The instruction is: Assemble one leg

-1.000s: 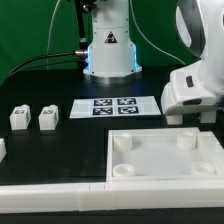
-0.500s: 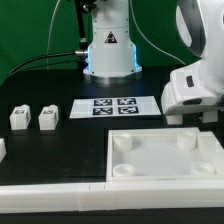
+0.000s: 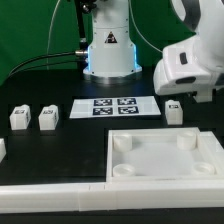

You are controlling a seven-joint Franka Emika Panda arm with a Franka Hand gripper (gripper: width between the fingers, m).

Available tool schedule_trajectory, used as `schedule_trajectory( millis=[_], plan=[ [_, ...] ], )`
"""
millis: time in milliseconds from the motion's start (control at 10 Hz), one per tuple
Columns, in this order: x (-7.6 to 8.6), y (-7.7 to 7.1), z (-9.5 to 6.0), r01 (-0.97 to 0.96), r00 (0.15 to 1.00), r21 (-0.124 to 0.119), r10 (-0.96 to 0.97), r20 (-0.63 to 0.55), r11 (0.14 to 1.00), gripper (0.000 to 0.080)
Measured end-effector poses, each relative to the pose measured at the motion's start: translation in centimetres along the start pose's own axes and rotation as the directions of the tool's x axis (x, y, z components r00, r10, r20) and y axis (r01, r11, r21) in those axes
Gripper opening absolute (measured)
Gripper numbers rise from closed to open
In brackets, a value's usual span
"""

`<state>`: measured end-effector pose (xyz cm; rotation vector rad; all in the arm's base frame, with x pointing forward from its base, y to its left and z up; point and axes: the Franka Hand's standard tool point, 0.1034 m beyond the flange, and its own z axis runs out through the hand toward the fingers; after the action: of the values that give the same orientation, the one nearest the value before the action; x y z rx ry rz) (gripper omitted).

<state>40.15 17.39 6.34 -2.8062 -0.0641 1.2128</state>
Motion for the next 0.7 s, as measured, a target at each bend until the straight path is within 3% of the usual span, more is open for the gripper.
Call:
schedule_trajectory(
  millis=[300, 500, 600, 700],
  plan=[
    [-0.8, 1.0, -4.0, 0.005, 1.000, 0.017, -0.005, -0.007, 1.000, 0.0292],
    [-0.8, 1.0, -3.7, 0.006, 1.000, 0.015, -0.005, -0.011, 1.000, 0.0292],
    [0.4, 0.7, -4.3, 0.006, 0.992, 0.023, -0.003, -0.125, 1.000, 0.0292],
    [0.4, 0.8, -4.5, 0.004, 0.975, 0.022, 0.001, -0.221, 1.000, 0.0292]
  ],
)
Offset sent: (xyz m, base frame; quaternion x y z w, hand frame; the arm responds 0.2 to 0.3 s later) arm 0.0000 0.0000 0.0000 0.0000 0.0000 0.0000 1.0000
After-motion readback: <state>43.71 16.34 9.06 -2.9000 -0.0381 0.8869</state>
